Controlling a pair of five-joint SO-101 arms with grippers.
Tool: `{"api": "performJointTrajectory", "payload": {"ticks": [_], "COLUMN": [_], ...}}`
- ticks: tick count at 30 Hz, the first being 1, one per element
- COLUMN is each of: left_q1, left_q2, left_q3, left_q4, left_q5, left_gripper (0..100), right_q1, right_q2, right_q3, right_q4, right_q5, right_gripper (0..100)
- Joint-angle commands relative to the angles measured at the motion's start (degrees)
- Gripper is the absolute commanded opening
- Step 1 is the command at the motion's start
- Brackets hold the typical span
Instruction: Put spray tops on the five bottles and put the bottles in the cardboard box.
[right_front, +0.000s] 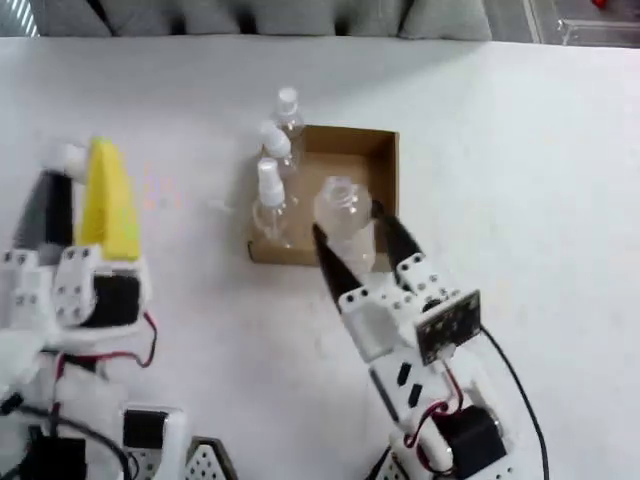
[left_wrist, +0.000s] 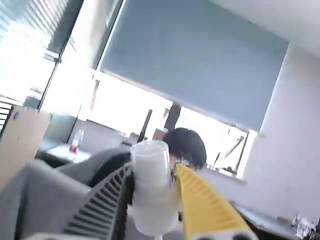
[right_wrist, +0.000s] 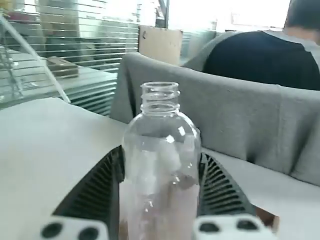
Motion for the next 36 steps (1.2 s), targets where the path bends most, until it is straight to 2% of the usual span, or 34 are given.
{"api": "performJointTrajectory", "payload": {"ticks": [1,5,12,19,36], "left_q1": [1.45,4.62,12.18,19.47,19.91], "left_q2": [3.47,12.18,24.92,33.54,36.26], "left_q3": [-10.46,-19.78,-36.22,-41.76,-40.53], "left_q4": [-4.13,-2.9,11.6,22.51,22.68], "left_q5": [-0.53,-2.73,-11.96,-12.48,-12.04], "left_gripper": [2,2,2,2,2], "right_q1": [-5.32,-7.43,-8.4,-8.48,-8.48], "right_q2": [-0.75,-0.66,-0.66,-0.66,-0.66], "right_q3": [2.02,5.54,11.69,17.32,19.78], "right_q4": [-5.05,-8.75,-9.63,-14.37,-16.75], "right_q5": [-0.44,-0.44,-0.44,-0.53,-0.44], "right_gripper": [1.5,1.5,1.5,1.5,1.5]}}
